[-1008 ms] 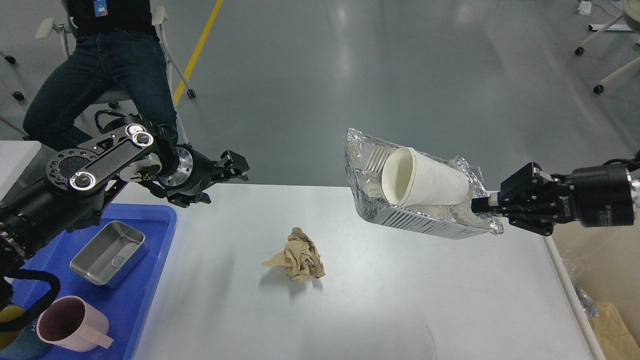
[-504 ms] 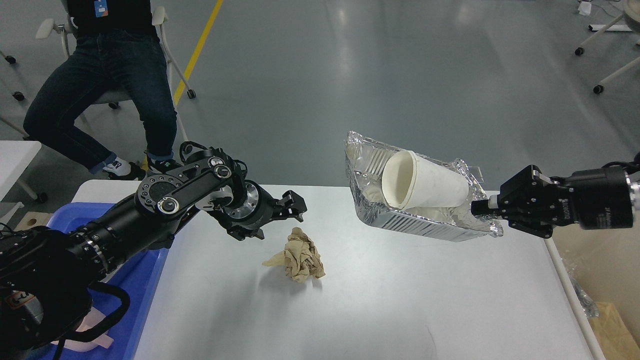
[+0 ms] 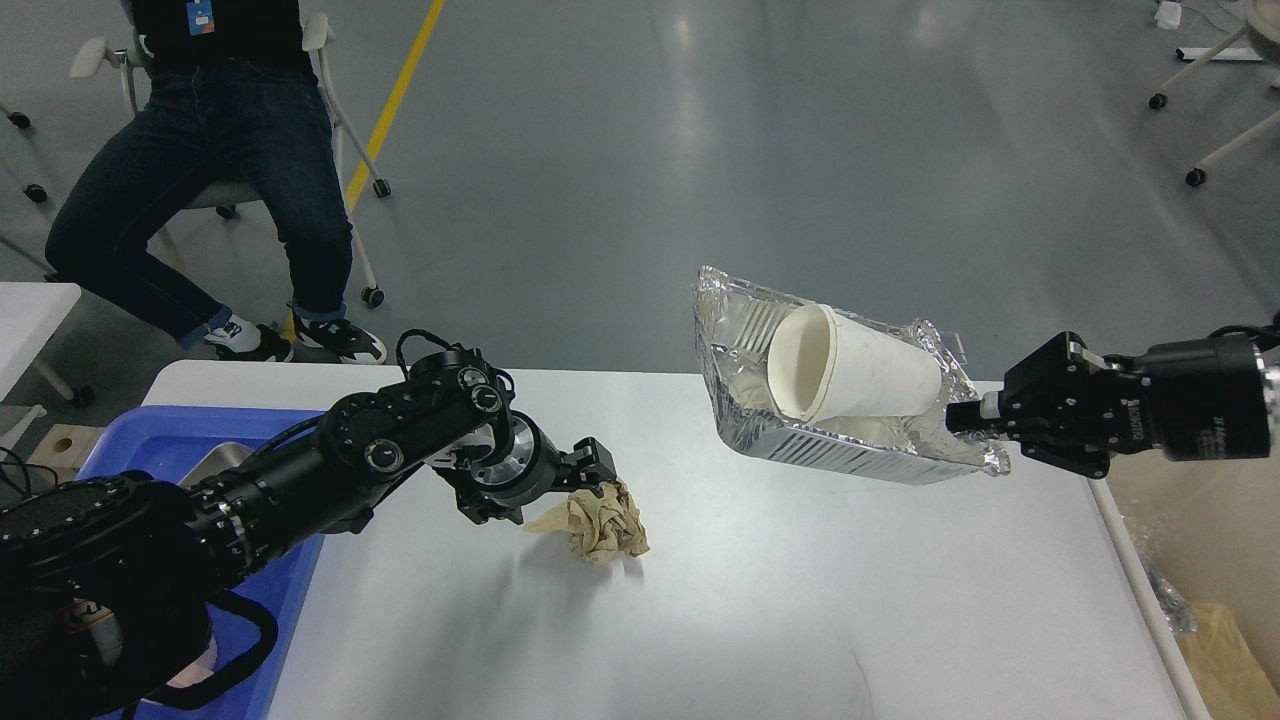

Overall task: Tidy desktop
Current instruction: 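Grasp the crumpled beige cloth with the left gripper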

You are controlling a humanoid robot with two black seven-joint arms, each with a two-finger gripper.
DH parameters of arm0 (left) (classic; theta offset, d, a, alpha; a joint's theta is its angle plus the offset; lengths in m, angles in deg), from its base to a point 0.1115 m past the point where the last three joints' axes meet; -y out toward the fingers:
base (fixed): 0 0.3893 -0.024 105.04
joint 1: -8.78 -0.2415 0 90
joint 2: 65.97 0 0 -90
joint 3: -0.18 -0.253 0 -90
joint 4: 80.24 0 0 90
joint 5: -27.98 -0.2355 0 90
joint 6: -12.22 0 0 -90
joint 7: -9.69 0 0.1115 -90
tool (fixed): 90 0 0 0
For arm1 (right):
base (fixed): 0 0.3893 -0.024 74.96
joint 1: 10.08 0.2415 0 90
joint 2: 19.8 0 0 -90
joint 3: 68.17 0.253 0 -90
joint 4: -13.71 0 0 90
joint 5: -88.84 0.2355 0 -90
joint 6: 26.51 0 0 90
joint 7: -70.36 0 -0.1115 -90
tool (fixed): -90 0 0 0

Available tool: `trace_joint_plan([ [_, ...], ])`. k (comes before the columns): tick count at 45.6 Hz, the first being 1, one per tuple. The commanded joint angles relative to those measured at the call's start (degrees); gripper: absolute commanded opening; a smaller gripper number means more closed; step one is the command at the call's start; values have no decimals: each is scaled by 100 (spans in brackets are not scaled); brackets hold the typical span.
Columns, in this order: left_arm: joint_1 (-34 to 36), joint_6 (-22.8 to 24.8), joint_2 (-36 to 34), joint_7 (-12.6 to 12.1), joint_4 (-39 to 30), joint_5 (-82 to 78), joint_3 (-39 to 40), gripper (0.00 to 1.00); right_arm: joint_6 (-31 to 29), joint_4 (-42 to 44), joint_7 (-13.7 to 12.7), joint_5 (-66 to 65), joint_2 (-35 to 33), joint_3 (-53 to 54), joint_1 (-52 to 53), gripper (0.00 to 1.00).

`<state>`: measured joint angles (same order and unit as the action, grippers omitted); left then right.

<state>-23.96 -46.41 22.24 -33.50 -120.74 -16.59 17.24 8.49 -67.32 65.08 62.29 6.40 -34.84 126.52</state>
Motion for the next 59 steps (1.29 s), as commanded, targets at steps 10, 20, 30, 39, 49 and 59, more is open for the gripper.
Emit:
trace_joint_plan([
  [10,-83,-148,196,39,323,-113,-107,97,0,0,1,0,-36,7,-19,0],
  [20,-180,-157,249,47,491,-122,-115,97,0,-9,1,0,-71,-11,-19,0],
  [30,-303,-359,319,65,535,-131,-124,97,0,-9,1,0,-71,-11,-46,0],
  [39,-294,-632,468,223,763,-280,-107,96,0,-9,1,0,-71,-11,-54,0],
  [49,-259,-658,503,267,772,-272,-107,80,0,-9,1,0,-80,-11,-63,0],
  [59,-242,-597,512,258,763,-281,-115,35,0,-9,1,0,-115,7,-116,0],
])
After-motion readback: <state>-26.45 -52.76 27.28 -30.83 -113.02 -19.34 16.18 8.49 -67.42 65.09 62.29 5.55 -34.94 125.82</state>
